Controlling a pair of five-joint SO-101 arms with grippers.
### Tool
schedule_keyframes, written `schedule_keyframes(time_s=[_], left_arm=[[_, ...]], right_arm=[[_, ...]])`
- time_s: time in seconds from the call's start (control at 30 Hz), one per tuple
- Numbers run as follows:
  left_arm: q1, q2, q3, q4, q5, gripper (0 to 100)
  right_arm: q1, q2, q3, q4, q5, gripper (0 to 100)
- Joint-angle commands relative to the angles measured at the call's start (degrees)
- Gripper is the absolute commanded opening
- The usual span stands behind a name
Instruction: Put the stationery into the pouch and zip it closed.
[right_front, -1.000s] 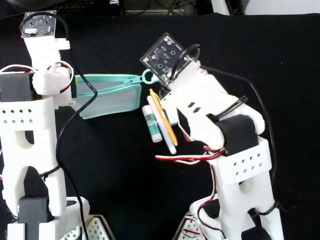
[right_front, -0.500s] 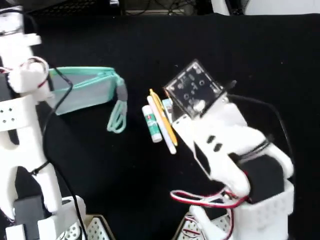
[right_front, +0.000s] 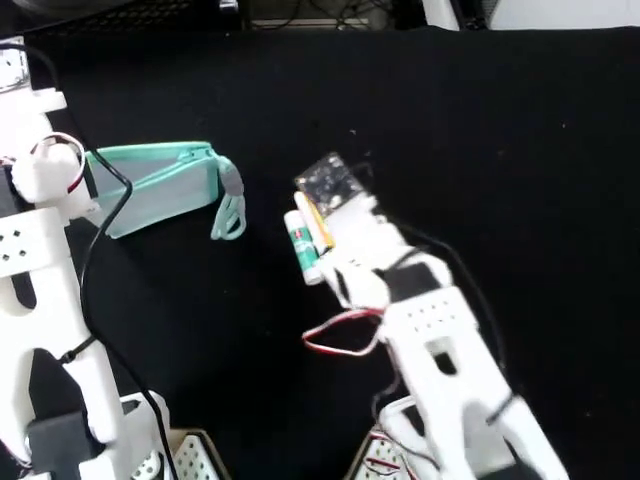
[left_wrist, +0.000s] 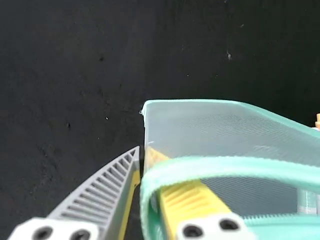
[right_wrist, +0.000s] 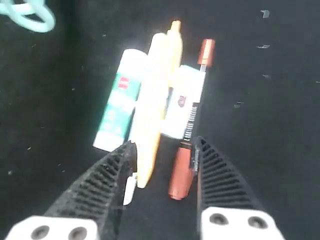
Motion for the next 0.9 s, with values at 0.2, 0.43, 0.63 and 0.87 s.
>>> schedule_keyframes(time_s=[0.2,0.43,0.63,0.87], left_arm=[[-0.66,0.35,0.84,-0.26,-3.69,3],[-0.66,0.35,0.84,-0.62,-3.87,3],[-0.75,0.35,1.54,-0.18,-3.69,3],[-0.75,0.35,3.3,-0.44,-3.78,3]], right_arm=[[-6.33,23.69,-16.66,-1.58,-0.62,19.8],[-6.95,32.57,-21.58,-6.59,-0.18,19.8],[-6.95,43.21,-28.18,-9.14,-0.18,19.8],[-6.86,51.12,-35.21,-5.01,0.44,19.1]])
